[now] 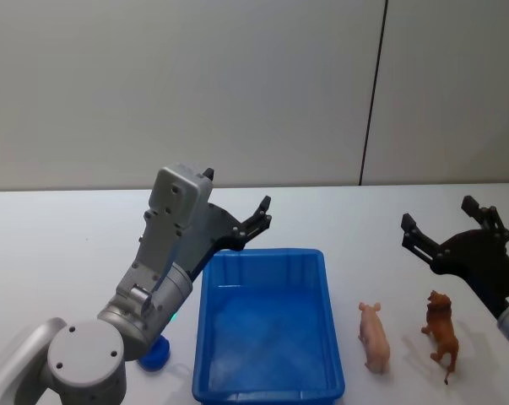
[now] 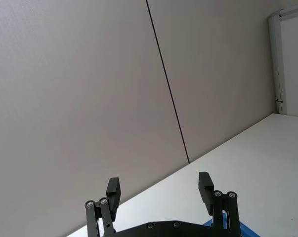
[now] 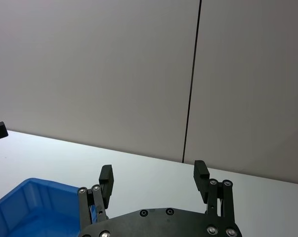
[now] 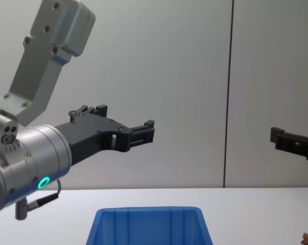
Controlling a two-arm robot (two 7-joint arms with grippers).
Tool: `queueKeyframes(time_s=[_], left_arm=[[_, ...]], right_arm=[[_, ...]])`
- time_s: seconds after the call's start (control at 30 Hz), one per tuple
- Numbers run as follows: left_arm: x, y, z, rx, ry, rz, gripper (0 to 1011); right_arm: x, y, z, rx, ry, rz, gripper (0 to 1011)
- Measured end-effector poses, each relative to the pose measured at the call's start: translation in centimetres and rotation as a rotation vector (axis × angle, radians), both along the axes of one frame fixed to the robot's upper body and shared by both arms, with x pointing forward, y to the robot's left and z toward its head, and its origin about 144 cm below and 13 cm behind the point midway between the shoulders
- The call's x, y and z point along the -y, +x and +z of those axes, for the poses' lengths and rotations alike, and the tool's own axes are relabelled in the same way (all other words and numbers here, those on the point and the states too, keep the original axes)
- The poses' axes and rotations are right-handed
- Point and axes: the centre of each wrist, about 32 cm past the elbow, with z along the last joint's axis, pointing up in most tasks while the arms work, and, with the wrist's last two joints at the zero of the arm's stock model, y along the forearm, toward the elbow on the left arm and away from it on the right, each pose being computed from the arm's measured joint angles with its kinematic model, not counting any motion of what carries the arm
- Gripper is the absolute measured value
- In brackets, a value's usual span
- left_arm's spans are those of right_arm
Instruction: Pick up the two dolls from the table and place them into the box.
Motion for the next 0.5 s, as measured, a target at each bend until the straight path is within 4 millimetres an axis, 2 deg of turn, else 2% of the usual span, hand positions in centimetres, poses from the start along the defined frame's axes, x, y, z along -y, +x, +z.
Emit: queueKeyframes(time_s=[0.5], left_arm=[[0.00, 0.00, 0.00, 0.000, 0.000, 0.000, 1001]], right_arm=[[0.00, 0.00, 0.00, 0.000, 0.000, 0.000, 1001]])
